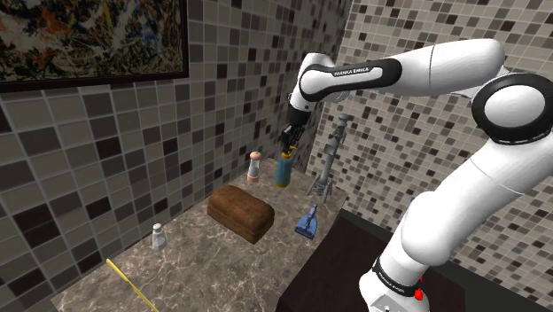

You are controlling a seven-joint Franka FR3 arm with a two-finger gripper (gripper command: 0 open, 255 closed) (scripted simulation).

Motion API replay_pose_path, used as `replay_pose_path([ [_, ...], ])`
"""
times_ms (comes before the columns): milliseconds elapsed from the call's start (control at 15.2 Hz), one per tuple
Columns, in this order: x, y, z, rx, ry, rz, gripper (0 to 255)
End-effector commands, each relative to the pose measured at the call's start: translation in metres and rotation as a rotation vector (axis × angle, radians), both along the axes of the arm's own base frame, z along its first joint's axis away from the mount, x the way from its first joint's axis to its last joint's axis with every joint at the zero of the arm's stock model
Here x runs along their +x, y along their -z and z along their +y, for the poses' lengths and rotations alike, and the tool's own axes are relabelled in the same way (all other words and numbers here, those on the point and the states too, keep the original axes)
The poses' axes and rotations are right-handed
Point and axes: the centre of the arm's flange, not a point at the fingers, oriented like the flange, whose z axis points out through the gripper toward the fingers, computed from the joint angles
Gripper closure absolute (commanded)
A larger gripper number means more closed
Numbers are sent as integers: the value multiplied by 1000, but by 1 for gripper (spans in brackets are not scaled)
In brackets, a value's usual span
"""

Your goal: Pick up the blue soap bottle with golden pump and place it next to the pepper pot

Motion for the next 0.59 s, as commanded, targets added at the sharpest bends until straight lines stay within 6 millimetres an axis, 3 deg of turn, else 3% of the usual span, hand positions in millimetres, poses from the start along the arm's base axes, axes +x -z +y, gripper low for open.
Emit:
replay_pose_path([
  [0, 14, 0, -23, -1, -1, 0, 255],
  [528, 66, 0, -115, -1, -1, 0, 255],
])
